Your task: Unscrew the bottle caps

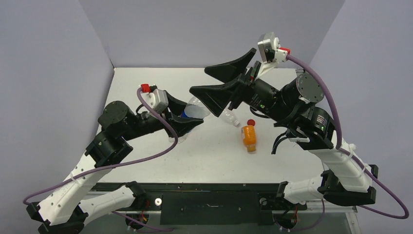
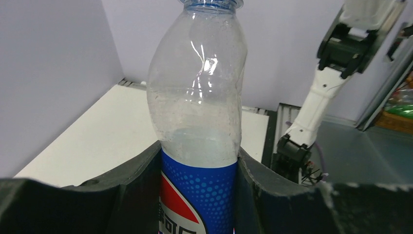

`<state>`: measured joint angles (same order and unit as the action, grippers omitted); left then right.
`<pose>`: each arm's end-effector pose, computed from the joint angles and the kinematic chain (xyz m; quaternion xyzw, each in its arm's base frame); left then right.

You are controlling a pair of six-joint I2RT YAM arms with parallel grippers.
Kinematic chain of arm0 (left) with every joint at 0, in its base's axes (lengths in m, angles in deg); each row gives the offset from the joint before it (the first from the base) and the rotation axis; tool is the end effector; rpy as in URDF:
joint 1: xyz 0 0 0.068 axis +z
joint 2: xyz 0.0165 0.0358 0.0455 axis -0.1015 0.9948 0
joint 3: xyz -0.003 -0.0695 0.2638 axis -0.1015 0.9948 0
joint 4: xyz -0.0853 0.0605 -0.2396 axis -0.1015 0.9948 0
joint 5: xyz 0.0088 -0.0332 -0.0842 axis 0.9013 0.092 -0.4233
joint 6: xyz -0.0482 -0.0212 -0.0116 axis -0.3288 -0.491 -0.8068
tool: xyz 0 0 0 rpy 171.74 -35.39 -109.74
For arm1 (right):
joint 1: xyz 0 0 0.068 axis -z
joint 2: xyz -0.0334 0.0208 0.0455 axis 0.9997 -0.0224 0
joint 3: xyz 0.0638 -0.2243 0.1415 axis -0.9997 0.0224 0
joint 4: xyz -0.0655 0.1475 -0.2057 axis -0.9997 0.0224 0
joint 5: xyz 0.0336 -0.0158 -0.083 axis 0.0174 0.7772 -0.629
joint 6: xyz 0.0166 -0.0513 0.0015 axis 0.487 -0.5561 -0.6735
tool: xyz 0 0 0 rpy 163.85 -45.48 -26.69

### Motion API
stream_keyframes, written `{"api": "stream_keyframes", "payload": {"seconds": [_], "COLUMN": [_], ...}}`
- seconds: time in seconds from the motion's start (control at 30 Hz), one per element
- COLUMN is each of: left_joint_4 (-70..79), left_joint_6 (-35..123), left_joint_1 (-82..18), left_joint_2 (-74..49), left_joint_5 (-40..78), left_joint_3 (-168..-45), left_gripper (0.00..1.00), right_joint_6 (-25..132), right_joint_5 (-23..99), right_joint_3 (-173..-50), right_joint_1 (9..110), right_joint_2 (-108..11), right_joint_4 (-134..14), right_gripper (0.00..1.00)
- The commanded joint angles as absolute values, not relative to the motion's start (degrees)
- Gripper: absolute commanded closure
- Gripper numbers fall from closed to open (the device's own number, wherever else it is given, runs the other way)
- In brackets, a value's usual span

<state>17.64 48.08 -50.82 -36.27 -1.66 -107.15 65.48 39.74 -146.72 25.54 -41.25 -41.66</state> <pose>0.1048 -0.1289 0.4854 0.3791 0.5240 -0.4724 0.5988 0.0889 0.1890 0.5963 -0.2861 0.5145 0.5655 0.5777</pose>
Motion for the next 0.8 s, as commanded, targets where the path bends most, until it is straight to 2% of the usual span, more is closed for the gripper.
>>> {"api": "stream_keyframes", "payload": {"seconds": [0.0, 0.17, 0.33, 0.43, 0.77], "left_joint_4": [16.7, 15.5, 13.9, 13.2, 12.1], "left_joint_6": [54.6, 53.2, 52.1, 52.0, 51.8], "left_joint_1": [-50.8, -50.8, -50.8, -50.8, -50.8], "left_joint_2": [-38.0, -38.5, -39.0, -39.0, -38.5], "left_joint_5": [6.0, 7.5, 8.7, 9.0, 9.6], "left_joint_3": [-105.5, -105.1, -104.8, -104.5, -104.4], "left_gripper": [0.82, 0.82, 0.82, 0.82, 0.83], "right_joint_6": [64.9, 65.3, 66.8, 68.0, 70.9], "right_joint_5": [28.0, 23.6, 17.2, 17.4, 22.2], "right_joint_3": [-150.6, -151.8, -146.3, -142.8, -144.0], "right_joint_1": [24.3, 24.1, 24.3, 24.5, 25.2], "right_joint_2": [-43.5, -45.2, -42.8, -41.3, -43.1], "right_joint_4": [-40.0, -37.5, -39.1, -42.1, -43.1], "right_gripper": [0.19, 0.22, 0.27, 0.35, 0.66]}}
